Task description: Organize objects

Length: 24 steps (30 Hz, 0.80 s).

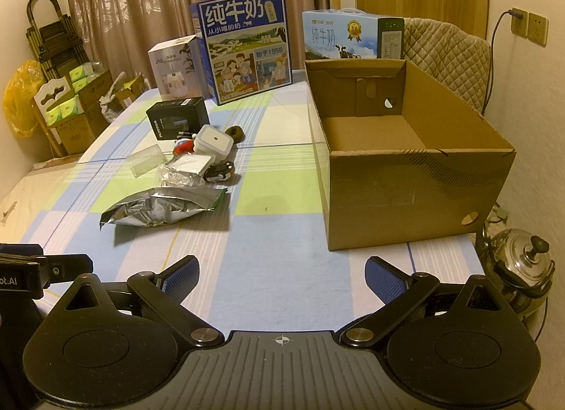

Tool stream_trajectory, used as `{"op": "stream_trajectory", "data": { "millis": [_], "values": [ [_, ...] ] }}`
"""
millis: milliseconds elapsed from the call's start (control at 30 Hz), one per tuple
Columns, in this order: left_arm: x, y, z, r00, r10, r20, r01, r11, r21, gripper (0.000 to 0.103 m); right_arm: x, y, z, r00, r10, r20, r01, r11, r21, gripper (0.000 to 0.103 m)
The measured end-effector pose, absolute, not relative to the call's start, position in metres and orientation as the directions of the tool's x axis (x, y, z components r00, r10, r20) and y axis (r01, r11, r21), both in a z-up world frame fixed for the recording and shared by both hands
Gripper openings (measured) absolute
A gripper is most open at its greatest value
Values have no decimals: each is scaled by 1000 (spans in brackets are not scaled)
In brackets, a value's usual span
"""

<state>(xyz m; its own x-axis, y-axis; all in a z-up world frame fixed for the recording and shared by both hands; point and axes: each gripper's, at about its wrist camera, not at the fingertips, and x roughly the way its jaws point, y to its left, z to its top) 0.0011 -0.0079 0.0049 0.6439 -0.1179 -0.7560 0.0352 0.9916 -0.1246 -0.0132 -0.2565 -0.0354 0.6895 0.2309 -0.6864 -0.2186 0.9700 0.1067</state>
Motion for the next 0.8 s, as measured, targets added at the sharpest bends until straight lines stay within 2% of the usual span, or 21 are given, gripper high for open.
{"op": "stream_trajectory", "data": {
  "millis": [800],
  "values": [
    [-2,-7,1,647,-127,-752,40,990,-132,102,-14,-256,-36,689,231,-687,-220,970,106,98]
  ]
}}
